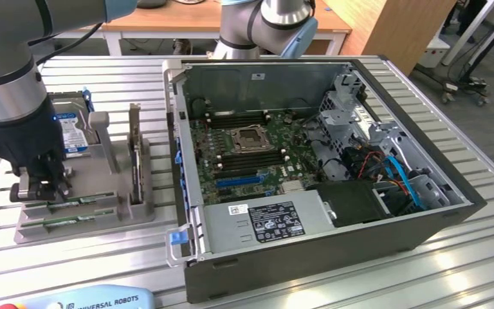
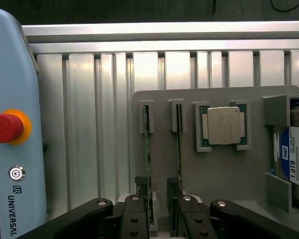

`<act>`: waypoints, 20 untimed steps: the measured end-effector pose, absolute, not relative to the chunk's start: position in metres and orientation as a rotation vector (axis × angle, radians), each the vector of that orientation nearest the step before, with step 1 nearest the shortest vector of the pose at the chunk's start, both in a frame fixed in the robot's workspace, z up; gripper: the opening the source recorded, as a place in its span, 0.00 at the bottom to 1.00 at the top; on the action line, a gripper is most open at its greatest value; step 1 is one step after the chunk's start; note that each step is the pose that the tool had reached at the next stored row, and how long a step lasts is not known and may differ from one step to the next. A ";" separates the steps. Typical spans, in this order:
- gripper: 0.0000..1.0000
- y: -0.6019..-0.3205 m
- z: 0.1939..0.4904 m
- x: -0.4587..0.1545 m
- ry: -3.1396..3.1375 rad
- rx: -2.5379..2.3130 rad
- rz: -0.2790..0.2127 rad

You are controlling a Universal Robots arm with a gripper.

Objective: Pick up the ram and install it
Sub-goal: 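Pick up the ram and move it above insertion slot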

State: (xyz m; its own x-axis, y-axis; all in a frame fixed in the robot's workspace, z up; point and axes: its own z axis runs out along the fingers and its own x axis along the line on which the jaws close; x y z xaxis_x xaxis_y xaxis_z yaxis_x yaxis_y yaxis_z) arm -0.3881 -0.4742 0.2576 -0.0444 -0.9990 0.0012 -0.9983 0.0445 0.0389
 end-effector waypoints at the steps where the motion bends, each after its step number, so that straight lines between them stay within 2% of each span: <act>1: 0.29 -0.474 0.257 -0.388 -2.250 2.152 -0.042; 20: 0.29 -0.476 0.254 -0.388 -2.250 2.152 -0.042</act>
